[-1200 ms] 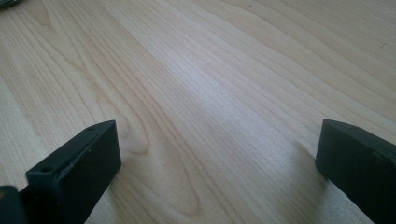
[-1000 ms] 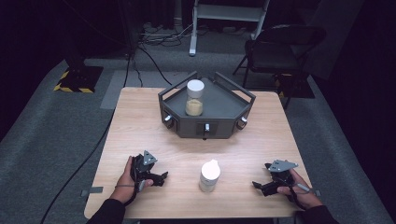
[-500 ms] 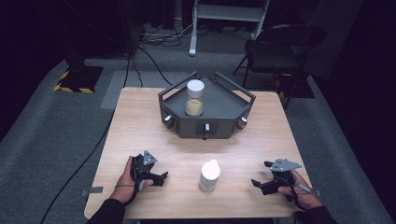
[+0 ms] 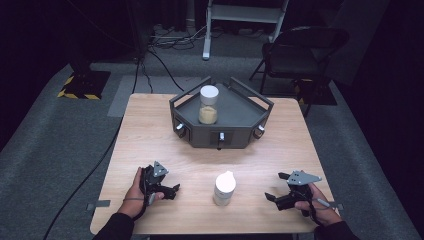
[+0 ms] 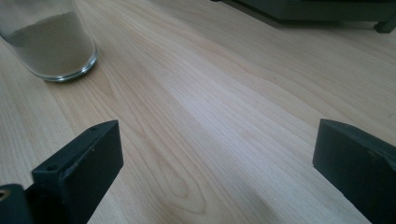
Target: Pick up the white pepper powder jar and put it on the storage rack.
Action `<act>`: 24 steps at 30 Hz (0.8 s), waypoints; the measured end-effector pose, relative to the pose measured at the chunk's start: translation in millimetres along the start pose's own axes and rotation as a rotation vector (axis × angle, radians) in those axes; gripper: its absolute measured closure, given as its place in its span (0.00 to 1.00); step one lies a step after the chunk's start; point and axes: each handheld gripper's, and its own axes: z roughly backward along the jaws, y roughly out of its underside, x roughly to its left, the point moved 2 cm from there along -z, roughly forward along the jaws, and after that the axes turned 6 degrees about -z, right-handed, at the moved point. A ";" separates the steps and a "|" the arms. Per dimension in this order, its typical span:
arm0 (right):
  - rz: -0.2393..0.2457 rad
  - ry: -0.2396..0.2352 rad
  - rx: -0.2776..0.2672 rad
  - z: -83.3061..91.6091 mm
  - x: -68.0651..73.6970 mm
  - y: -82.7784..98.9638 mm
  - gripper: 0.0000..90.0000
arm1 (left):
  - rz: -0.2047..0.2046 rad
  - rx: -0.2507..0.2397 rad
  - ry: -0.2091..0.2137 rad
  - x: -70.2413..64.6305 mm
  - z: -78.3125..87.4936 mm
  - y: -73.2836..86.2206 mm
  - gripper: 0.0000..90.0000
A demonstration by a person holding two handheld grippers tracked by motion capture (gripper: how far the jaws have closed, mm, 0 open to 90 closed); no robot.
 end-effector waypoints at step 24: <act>0.029 -0.069 -0.011 -17.7 17.9 -7.8 0.01 | -0.002 0.000 0.000 0.2 0.0 -0.1 0.00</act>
